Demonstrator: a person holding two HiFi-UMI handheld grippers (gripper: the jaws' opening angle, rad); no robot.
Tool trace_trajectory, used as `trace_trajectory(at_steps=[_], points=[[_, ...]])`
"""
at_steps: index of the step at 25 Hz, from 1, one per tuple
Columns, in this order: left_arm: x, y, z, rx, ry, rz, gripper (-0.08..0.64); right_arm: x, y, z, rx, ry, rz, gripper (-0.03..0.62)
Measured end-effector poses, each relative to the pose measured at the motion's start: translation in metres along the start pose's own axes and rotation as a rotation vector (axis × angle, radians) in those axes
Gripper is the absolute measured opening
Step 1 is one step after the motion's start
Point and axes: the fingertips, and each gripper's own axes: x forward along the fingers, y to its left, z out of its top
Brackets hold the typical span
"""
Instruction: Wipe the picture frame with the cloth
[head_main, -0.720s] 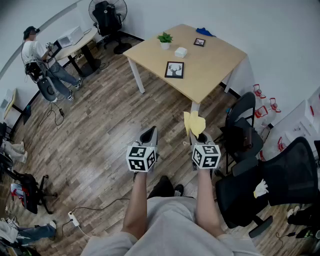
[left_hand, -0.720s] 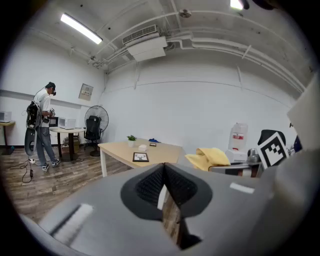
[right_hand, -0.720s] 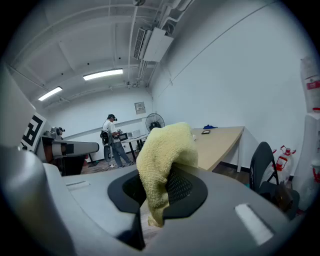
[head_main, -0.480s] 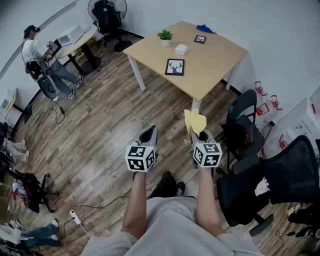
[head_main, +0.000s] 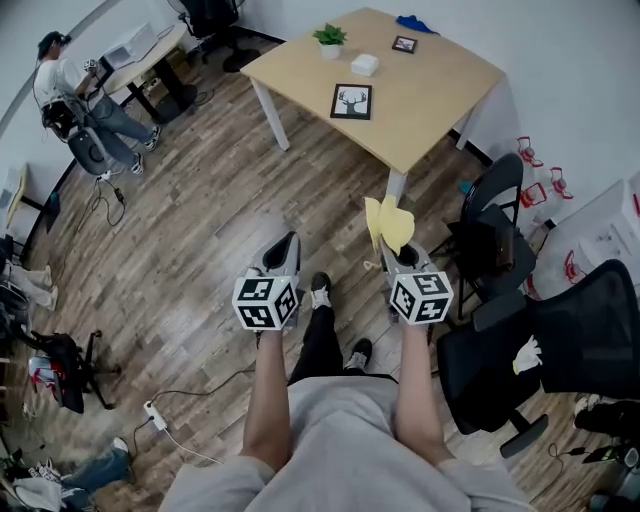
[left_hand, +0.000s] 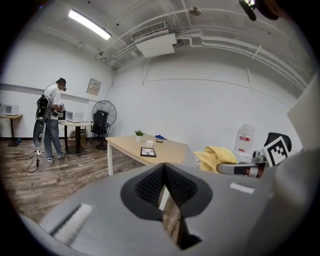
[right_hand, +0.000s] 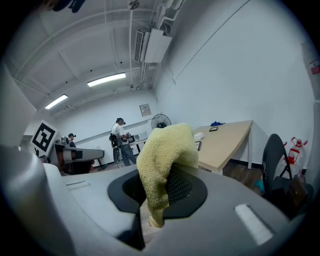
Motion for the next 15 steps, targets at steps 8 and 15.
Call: trace_trajectory(at_steps=[8,15], points=[[0.053,0.012,0.009,-0.016,0.023,-0.047,0.052,0.038,-0.022,0.006,0.002,0.030,-0.019,0.051],[0.125,0.042,0.027,-0.048,0.046,-0.076,0.052,0.096,-0.051,0.023,-0.030,0.092,-0.063,0.051]])
